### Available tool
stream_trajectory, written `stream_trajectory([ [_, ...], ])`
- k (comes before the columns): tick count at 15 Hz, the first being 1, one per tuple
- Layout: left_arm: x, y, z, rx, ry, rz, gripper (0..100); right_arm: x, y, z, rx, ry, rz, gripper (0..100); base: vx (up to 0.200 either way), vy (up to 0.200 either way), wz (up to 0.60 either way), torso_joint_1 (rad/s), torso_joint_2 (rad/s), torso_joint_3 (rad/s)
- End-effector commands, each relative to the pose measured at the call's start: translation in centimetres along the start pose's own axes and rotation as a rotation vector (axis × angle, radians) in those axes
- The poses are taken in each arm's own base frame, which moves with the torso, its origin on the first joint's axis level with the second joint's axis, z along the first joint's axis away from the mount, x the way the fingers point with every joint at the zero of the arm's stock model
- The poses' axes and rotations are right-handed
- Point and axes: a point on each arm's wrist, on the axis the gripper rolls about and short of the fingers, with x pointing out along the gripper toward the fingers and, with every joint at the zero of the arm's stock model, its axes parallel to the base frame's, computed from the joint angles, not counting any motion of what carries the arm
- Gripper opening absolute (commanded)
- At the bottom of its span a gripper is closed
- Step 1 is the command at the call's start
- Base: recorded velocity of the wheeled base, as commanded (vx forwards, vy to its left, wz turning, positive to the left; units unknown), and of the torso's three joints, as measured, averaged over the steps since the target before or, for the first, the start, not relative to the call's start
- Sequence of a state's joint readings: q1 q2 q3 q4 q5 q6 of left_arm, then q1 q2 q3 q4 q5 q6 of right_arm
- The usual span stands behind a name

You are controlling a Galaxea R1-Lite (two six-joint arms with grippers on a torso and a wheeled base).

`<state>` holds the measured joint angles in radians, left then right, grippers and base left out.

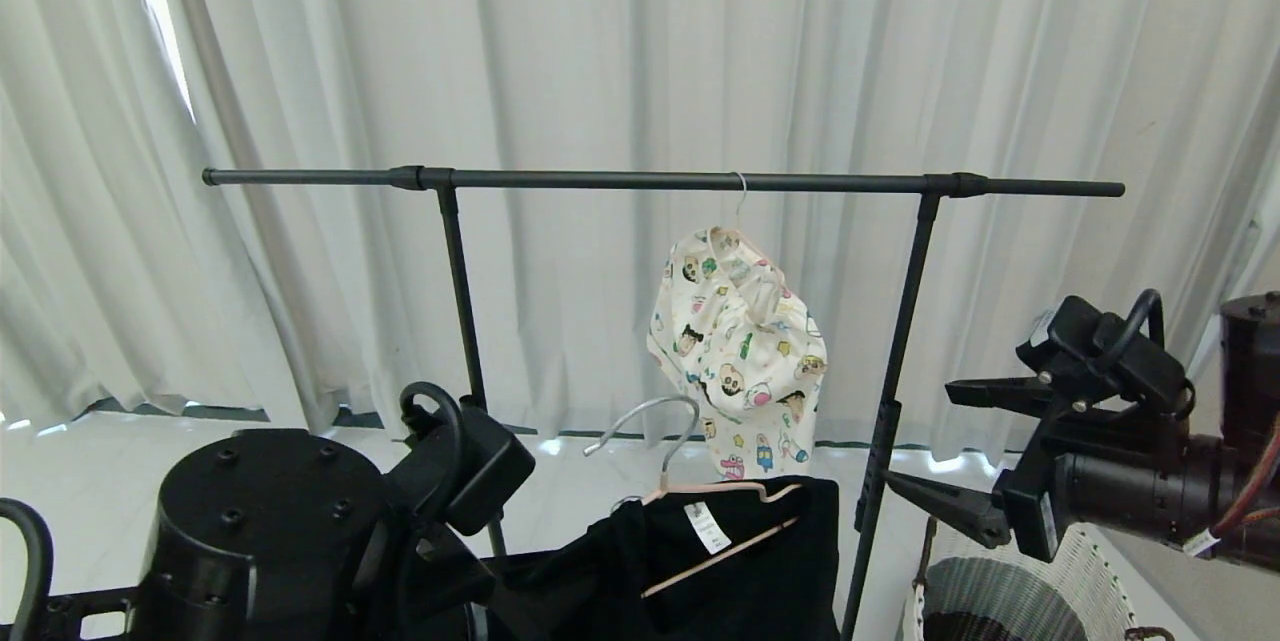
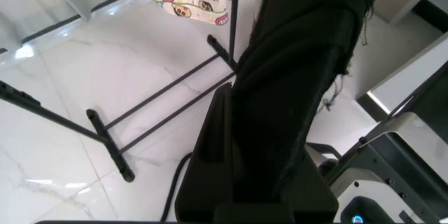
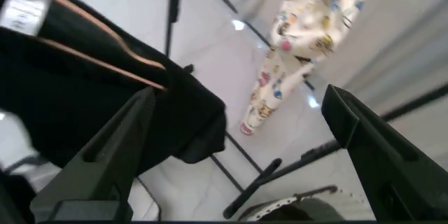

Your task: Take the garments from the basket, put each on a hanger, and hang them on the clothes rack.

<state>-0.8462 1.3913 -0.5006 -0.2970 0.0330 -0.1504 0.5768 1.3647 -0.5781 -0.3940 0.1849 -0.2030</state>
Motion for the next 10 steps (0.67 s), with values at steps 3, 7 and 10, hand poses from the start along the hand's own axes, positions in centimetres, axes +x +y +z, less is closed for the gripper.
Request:
stream_trajectory([
  [3, -0.9, -0.8, -0.1, 0.026, -0.026, -0.038, 0, -0.6, 0.9, 2.1, -0.100, -0.006, 0.147, 100, 0.000, 0.000, 0.00, 0.000, 0.00, 0.000],
  [7, -2.1, -1.2, -2.1, 0.226, -0.010, -0.084, 0, -0.5, 3.8, 1.5, -0.241, 0.089, 0.393, 100, 0.000, 0.000, 0.00, 0.000, 0.00, 0.000],
  [10, -2.8, -1.5, -2.0, 0.240, -0.033, -0.148, 0, 1.4, 6.3, 1.6, -0.347, 0.113, 0.518, 100, 0.000, 0.000, 0.00, 0.000, 0.00, 0.000],
])
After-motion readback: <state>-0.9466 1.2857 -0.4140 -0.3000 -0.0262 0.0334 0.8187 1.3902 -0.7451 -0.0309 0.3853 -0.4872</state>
